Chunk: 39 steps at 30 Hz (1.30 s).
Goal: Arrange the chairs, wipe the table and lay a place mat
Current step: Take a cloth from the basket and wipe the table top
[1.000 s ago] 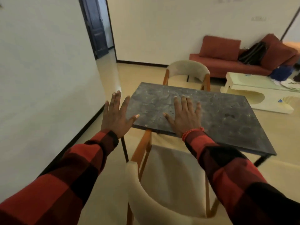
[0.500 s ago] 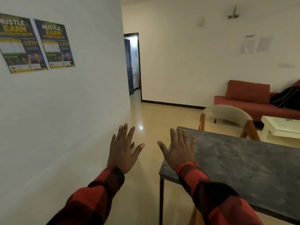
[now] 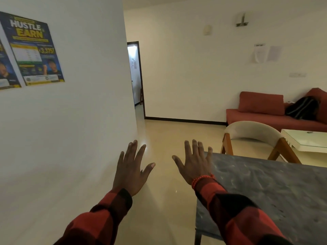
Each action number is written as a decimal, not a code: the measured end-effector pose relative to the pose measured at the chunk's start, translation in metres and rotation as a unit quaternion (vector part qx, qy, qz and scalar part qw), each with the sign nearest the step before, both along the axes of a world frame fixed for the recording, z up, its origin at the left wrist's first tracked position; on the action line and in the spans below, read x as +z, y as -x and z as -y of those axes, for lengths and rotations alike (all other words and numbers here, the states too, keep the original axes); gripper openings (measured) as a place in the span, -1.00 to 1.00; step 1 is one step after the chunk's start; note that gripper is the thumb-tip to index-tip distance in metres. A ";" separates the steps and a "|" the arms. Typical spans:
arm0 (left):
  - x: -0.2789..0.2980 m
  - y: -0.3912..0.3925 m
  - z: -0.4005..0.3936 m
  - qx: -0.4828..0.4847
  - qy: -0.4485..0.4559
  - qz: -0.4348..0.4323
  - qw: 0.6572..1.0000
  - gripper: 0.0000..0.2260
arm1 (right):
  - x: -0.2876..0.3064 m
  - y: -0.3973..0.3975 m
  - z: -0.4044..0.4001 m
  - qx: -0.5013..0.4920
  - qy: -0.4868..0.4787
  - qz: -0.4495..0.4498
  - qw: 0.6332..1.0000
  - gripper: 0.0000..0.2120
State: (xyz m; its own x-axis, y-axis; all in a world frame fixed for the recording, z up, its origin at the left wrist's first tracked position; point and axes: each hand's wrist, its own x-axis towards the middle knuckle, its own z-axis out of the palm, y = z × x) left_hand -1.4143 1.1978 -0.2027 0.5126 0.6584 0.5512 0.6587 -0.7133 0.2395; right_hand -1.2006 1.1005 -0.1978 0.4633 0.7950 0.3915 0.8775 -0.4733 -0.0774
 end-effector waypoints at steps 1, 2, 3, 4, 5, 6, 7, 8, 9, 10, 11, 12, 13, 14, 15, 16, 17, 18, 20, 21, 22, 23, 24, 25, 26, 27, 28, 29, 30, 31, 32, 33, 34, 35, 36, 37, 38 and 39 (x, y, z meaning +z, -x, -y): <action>-0.001 -0.008 -0.024 -0.006 -0.007 0.003 1.000 -0.23 | -0.004 -0.008 -0.023 -0.001 -0.005 0.012 1.000 -0.23; -0.002 -0.017 -0.049 -0.011 -0.008 0.006 1.000 -0.23 | -0.008 -0.016 -0.046 0.000 -0.005 0.024 1.000 -0.23; -0.004 -0.025 -0.074 -0.014 -0.003 0.005 1.000 -0.24 | -0.013 -0.025 -0.069 0.001 0.002 0.031 1.000 -0.23; -0.006 -0.034 -0.099 -0.016 0.002 0.000 1.000 -0.24 | -0.016 -0.034 -0.091 -0.003 0.012 0.031 0.999 -0.23; -0.007 -0.041 -0.121 -0.019 0.000 -0.007 1.000 -0.24 | -0.019 -0.040 -0.109 -0.005 0.019 0.030 0.999 -0.23; -0.009 -0.049 -0.146 -0.025 0.000 -0.018 1.000 -0.24 | -0.020 -0.047 -0.130 -0.005 0.030 0.024 0.999 -0.23; -0.009 -0.057 -0.169 -0.027 0.000 -0.023 0.999 -0.26 | -0.022 -0.054 -0.149 -0.004 0.036 0.018 0.999 -0.23; -0.008 -0.066 -0.191 -0.025 0.003 -0.021 0.999 -0.28 | -0.023 -0.064 -0.169 -0.006 0.033 0.019 0.999 -0.22; -0.004 -0.077 -0.213 -0.022 0.008 -0.018 1.000 -0.30 | -0.022 -0.074 -0.188 -0.014 0.029 0.017 0.999 -0.22; -0.002 -0.087 -0.231 -0.021 0.012 -0.015 1.000 -0.31 | -0.022 -0.083 -0.205 -0.021 0.027 0.009 0.999 -0.22; 0.000 -0.099 -0.251 -0.025 0.014 -0.015 0.999 -0.32 | -0.023 -0.093 -0.223 -0.029 0.027 0.003 0.999 -0.23; 0.000 -0.110 -0.270 -0.030 0.016 -0.017 0.999 -0.32 | -0.025 -0.103 -0.239 -0.036 0.028 0.005 0.999 -0.23; -0.002 -0.121 -0.290 -0.036 0.019 -0.018 0.999 -0.33 | -0.026 -0.113 -0.254 -0.042 0.030 0.010 0.999 -0.23; -0.005 -0.132 -0.310 -0.042 0.022 -0.020 0.999 -0.32 | -0.027 -0.123 -0.269 -0.050 0.033 0.014 0.998 -0.24; -0.008 -0.143 -0.328 -0.047 0.021 -0.021 0.998 -0.32 | -0.027 -0.134 -0.282 -0.057 0.034 0.013 0.998 -0.24; -0.012 -0.157 -0.349 -0.054 0.021 -0.021 0.998 -0.33 | -0.029 -0.145 -0.297 -0.065 0.036 0.010 0.997 -0.24; -0.017 -0.169 -0.370 -0.061 0.022 -0.020 0.998 -0.34 | -0.031 -0.156 -0.312 -0.074 0.038 0.007 0.997 -0.24; -0.023 -0.183 -0.394 -0.071 0.020 -0.018 0.997 -0.35 | -0.034 -0.168 -0.329 -0.082 0.039 0.008 0.996 -0.24; -0.031 -0.210 -0.437 -0.085 0.016 -0.019 0.996 -0.35 | -0.041 -0.190 -0.360 -0.099 0.043 0.004 0.994 -0.24; -0.034 -0.226 -0.462 -0.095 0.019 -0.019 0.995 -0.35 | -0.044 -0.202 -0.378 -0.110 0.048 0.000 0.993 -0.24; -0.037 -0.240 -0.486 -0.101 0.024 -0.021 0.994 -0.35 | -0.047 -0.213 -0.396 -0.122 0.051 -0.003 0.991 -0.24; -0.039 -0.256 -0.511 -0.111 0.030 -0.023 0.993 -0.34 | -0.049 -0.226 -0.414 -0.134 0.051 -0.009 0.990 -0.25; -0.039 -0.272 -0.535 -0.119 0.035 -0.026 0.992 -0.34 | -0.050 -0.238 -0.432 -0.145 0.054 -0.015 0.988 -0.25; -0.039 -0.286 -0.554 -0.125 0.036 -0.028 0.991 -0.33 | -0.050 -0.248 -0.446 -0.154 0.058 -0.018 0.986 -0.25; -0.037 -0.303 -0.575 -0.135 0.039 -0.031 0.990 -0.33 | -0.048 -0.261 -0.463 -0.163 0.060 -0.020 0.985 -0.25; -0.036 -0.320 -0.595 -0.144 0.040 -0.032 0.988 -0.32 | -0.045 -0.275 -0.480 -0.173 0.056 -0.024 0.983 -0.26; -0.034 -0.337 -0.611 -0.152 0.039 -0.033 0.987 -0.31 | -0.042 -0.286 -0.493 -0.180 0.047 -0.025 0.982 -0.26; -0.033 -0.357 -0.629 -0.160 0.041 -0.036 0.986 -0.31 | -0.039 -0.301 -0.508 -0.189 0.041 -0.025 0.981 -0.26; -0.031 -0.376 -0.642 -0.169 0.042 -0.037 0.984 -0.30 | -0.038 -0.315 -0.521 -0.195 0.039 -0.025 0.980 -0.27; -0.030 -0.395 -0.654 -0.182 0.043 -0.041 0.981 -0.30 | -0.037 -0.330 -0.533 -0.201 0.045 -0.025 0.978 -0.27; -0.032 -0.416 -0.667 -0.196 0.046 -0.044 0.979 -0.31 | -0.038 -0.346 -0.546 -0.210 0.049 -0.027 0.976 -0.27; -0.035 -0.437 -0.679 -0.211 0.044 -0.045 0.975 -0.32 | -0.041 -0.364 -0.559 -0.222 0.046 -0.026 0.974 -0.27; -0.038 -0.460 -0.690 -0.226 0.040 -0.049 0.972 -0.33 | -0.044 -0.382 -0.572 -0.235 0.043 -0.029 0.971 -0.27; -0.040 -0.480 -0.700 -0.237 0.038 -0.052 0.969 -0.34 | -0.046 -0.398 -0.582 -0.247 0.041 -0.036 0.968 -0.27; -0.043 -0.505 -0.714 -0.247 0.038 -0.056 0.967 -0.35 | -0.050 -0.418 -0.595 -0.256 0.043 -0.043 0.965 -0.27; -0.046 -0.529 -0.728 -0.253 0.038 -0.060 0.965 -0.35 | -0.056 -0.437 -0.607 -0.264 0.046 -0.044 0.963 -0.27; -0.049 -0.554 -0.741 -0.259 0.035 -0.063 0.963 -0.35 | -0.062 -0.457 -0.619 -0.269 0.046 -0.043 0.961 -0.27; -0.051 -0.580 -0.754 -0.267 0.031 -0.066 0.961 -0.36 | -0.067 -0.479 -0.630 -0.275 0.046 -0.044 0.959 -0.28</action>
